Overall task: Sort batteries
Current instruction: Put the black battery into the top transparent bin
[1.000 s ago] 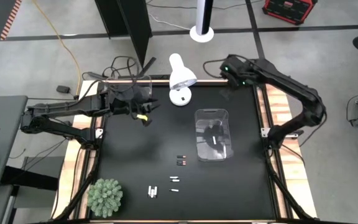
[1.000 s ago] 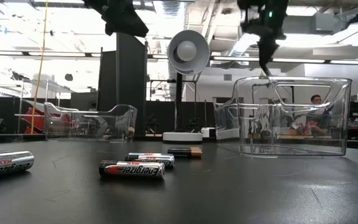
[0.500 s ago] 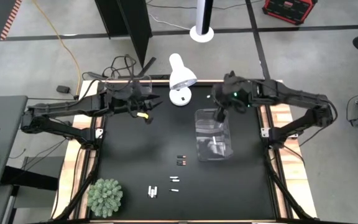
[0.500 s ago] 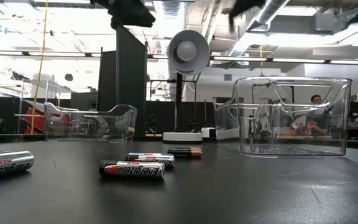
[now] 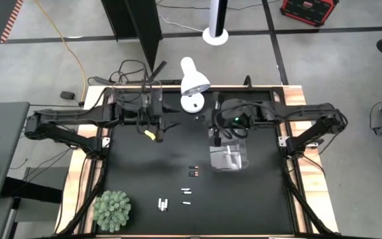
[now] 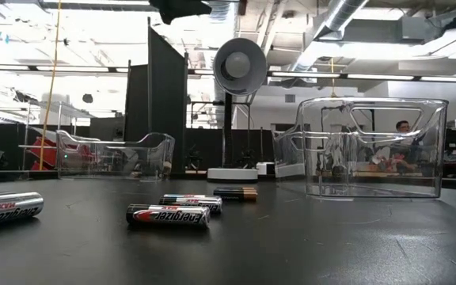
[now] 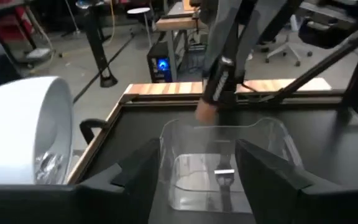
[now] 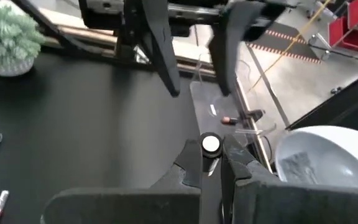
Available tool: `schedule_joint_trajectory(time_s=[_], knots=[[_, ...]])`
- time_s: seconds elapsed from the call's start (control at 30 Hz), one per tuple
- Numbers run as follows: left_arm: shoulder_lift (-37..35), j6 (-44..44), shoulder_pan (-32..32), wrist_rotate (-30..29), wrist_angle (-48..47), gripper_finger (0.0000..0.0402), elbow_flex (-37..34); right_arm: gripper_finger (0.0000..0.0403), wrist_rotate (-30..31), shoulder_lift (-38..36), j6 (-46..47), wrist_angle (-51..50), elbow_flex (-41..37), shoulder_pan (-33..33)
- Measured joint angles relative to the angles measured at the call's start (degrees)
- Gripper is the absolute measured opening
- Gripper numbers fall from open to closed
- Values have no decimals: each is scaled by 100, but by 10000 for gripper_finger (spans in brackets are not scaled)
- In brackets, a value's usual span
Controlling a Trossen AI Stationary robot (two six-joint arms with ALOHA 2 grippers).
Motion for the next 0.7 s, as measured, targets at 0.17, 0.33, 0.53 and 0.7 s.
schedule_joint_trajectory(time_s=[0.17,0.33,0.53,0.7], knots=[[101,466,-64,-14,163,238,2,19,-153,212,-55,401,0,-4],[314,670,-66,-33,170,253,-2,19,-162,234,-64,591,-2,0],[614,755,-66,-46,674,251,-2,20,-164,233,-60,643,0,0],[676,876,-66,-44,954,250,-4,20,-164,233,-58,642,0,0]])
